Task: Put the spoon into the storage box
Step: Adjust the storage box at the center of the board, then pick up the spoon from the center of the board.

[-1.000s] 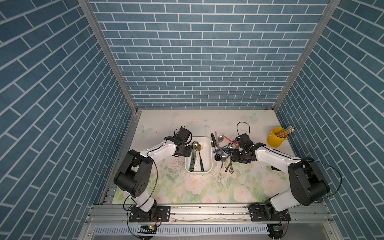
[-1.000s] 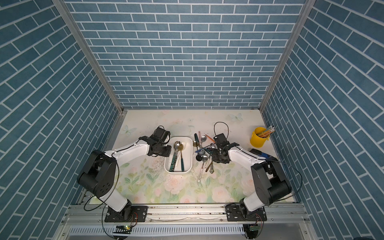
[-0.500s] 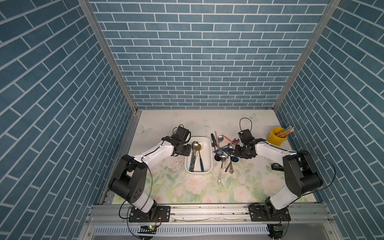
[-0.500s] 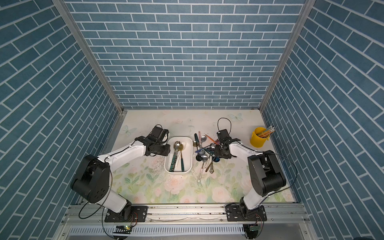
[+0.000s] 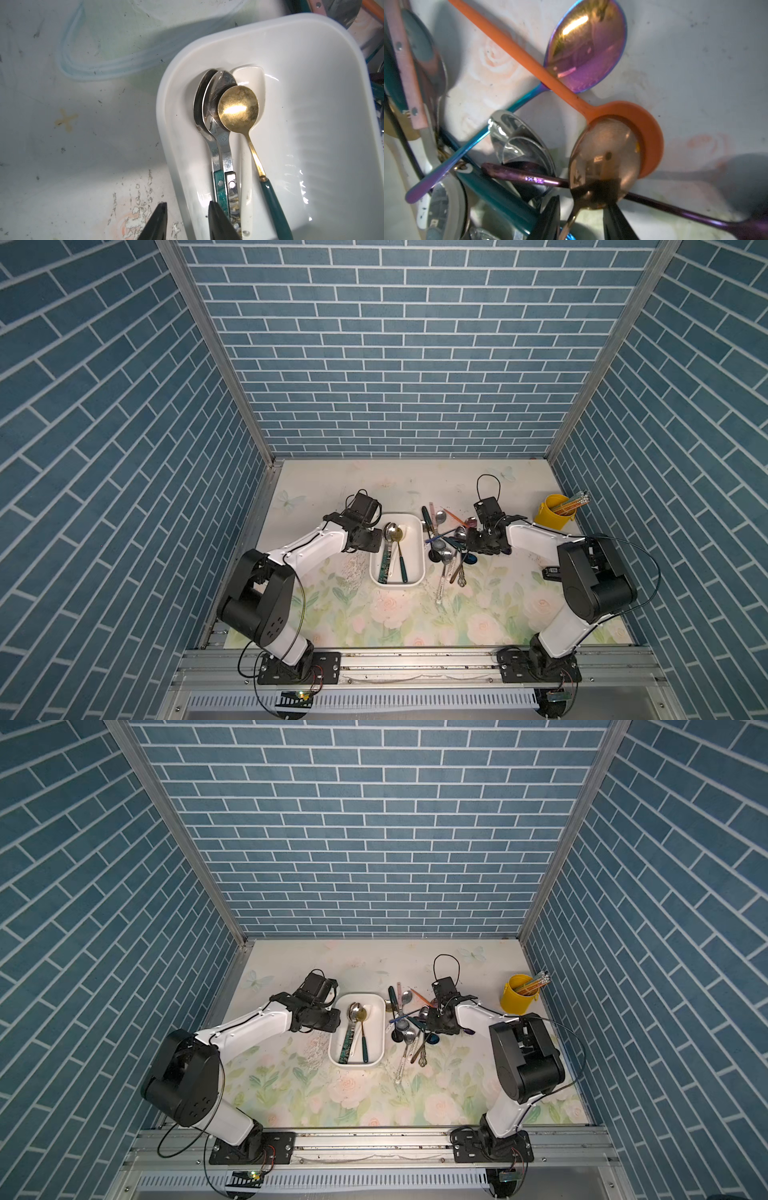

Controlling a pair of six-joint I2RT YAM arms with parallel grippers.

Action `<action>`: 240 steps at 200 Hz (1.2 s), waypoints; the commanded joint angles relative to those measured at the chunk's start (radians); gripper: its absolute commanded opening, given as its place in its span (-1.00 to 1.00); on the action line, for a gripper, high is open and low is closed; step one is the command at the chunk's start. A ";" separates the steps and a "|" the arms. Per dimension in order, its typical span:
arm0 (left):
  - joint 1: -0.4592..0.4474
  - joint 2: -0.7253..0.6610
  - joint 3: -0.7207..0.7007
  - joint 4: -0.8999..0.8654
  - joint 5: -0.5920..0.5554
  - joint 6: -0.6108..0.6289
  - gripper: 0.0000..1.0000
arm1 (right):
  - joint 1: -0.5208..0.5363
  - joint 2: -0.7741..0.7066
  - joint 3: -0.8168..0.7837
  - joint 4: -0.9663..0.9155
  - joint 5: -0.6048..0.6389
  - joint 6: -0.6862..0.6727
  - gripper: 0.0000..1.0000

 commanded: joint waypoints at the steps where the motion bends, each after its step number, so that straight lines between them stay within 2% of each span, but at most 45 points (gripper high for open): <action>1: 0.003 0.004 0.014 -0.025 0.003 -0.002 -0.24 | -0.002 0.024 0.012 0.016 -0.012 -0.032 -0.26; 52: 0.002 0.002 0.028 -0.036 -0.006 -0.001 -0.23 | -0.002 0.040 0.004 0.015 -0.019 -0.019 -0.45; 80: 0.003 0.010 0.023 -0.036 -0.005 -0.003 -0.23 | -0.002 0.032 -0.013 0.031 -0.019 0.000 -0.62; 133: 0.003 -0.001 0.017 -0.036 -0.017 -0.001 -0.23 | -0.002 0.015 -0.034 0.070 -0.078 0.032 -0.85; 195: 0.007 -0.011 0.022 -0.034 -0.030 0.001 -0.21 | -0.002 -0.076 -0.017 0.052 -0.078 0.043 -1.00; 240: 0.014 -0.022 0.057 -0.035 -0.006 -0.001 -0.18 | -0.002 -0.109 0.045 -0.010 -0.058 -0.002 -1.00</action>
